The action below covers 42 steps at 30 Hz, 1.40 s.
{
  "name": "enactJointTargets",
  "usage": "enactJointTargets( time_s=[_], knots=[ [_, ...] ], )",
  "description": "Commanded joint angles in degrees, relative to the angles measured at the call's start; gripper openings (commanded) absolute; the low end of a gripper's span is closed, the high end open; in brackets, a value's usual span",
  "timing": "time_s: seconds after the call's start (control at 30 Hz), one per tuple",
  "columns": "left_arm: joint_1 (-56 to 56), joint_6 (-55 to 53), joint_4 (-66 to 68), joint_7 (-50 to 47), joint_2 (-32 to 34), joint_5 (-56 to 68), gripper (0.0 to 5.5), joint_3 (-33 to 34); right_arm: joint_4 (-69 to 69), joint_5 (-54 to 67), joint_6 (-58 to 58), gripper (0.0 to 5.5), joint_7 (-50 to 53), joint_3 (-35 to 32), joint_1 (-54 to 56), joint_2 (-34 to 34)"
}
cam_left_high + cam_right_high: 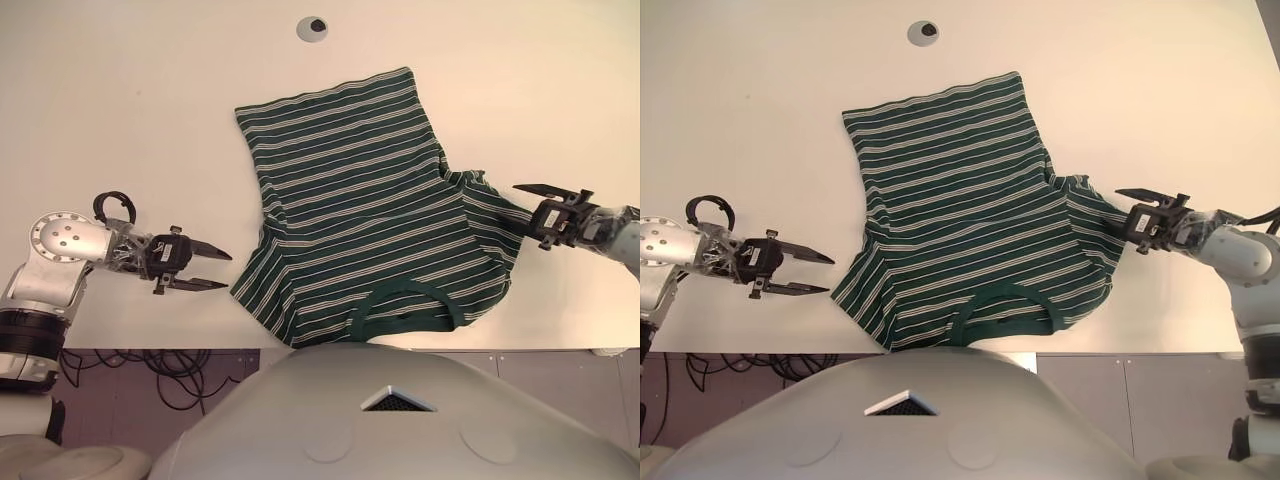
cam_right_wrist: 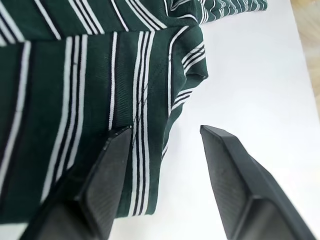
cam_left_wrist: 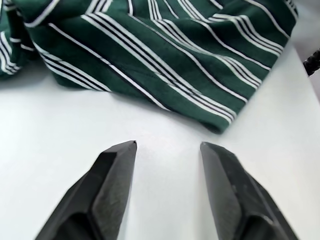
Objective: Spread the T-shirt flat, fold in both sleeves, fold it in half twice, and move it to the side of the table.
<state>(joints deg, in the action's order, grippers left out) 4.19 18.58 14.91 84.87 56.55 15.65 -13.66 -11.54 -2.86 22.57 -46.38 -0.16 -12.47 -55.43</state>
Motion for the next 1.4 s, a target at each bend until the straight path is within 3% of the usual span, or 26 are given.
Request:
enactJointTargets(
  time_s=[0.03, 0.27, 0.4, 0.6, 0.8, 1.23, 1.4],
  knots=[
    [0.04, -4.07, 4.77, -2.28, 0.90, -9.09, 2.31, -3.28, 1.94, 3.66, -3.68, 2.53, -6.33, 0.36, -4.64, -1.66],
    [-10.78, -14.69, -6.06, -6.74, -8.36, 8.71, 2.31, 6.94, 4.17, 9.45, -0.76, 2.53, -3.20, -4.86, 6.61, 2.28],
    [-3.14, -18.40, -14.06, -4.18, -9.74, 11.55, 2.31, 4.41, 3.24, 8.38, 0.35, 2.53, -2.58, -2.23, 11.33, 5.12],
    [3.12, -5.92, -6.20, -6.54, -7.84, -5.47, 2.31, -1.30, 3.75, 8.13, 0.22, 2.53, -1.58, -2.45, 12.68, 6.51],
    [-3.26, 5.76, 7.13, -17.99, -6.08, -23.42, 2.31, -4.84, 5.25, 8.37, -0.44, 2.53, -1.70, -1.85, 12.34, 6.86],
    [-5.36, 7.44, 10.55, -13.47, 0.88, -15.26, 2.31, -3.20, 5.68, 8.70, -0.69, 2.53, -1.87, -2.36, 10.82, 6.48],
    [0.35, 3.61, 2.22, -9.71, 2.51, -3.03, 2.31, 1.75, 5.36, 8.48, -0.52, 2.53, -1.59, -1.92, 10.62, 7.11]
  ],
)
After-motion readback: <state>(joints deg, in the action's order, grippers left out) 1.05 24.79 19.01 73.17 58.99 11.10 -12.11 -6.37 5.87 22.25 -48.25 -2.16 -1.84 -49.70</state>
